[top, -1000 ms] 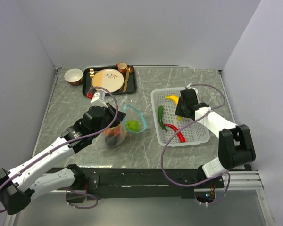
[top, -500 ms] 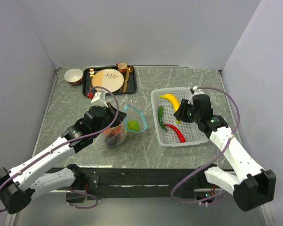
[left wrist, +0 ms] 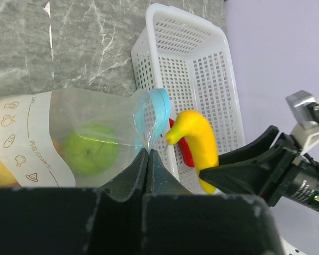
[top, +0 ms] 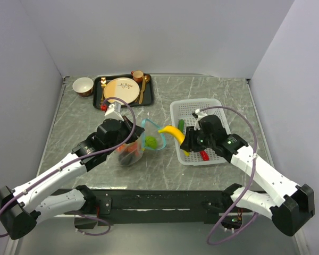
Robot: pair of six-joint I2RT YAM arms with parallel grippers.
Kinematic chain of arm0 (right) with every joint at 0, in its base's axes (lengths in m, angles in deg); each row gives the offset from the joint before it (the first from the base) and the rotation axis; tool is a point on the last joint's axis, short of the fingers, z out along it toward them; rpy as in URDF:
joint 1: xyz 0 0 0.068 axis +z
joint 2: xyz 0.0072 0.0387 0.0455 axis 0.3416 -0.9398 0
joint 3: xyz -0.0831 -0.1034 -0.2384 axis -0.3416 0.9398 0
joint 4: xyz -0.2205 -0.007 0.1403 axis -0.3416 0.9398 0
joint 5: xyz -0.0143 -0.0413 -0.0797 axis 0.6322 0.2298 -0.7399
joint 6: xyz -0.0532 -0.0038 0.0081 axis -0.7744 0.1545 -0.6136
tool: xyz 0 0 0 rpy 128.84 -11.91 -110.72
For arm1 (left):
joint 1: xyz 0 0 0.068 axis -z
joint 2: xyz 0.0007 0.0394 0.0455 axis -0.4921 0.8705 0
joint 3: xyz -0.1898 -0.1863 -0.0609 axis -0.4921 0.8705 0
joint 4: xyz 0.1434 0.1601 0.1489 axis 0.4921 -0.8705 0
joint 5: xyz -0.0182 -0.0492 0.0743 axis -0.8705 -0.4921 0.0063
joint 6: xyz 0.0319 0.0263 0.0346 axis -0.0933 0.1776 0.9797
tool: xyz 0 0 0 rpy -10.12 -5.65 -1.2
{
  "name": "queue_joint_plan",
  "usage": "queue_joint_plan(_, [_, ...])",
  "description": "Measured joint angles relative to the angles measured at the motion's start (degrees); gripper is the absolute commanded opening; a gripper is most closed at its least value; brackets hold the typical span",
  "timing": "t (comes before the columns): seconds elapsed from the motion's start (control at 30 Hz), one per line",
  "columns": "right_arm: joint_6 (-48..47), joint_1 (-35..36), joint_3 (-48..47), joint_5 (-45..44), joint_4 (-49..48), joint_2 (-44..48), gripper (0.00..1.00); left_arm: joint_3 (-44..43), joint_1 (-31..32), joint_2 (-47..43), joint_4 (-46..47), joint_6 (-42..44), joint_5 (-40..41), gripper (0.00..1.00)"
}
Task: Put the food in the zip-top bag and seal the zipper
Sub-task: Place the fake fruit in the zipper food storage bag.
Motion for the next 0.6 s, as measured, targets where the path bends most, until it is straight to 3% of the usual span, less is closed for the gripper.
queue_joint_plan(0.6, [-2.69, 6.88, -11.32, 2.03, 1.27, -15.47, 0.23, 0.0, 0.0, 2.91, 0.81, 1.33, -5.42, 0.01])
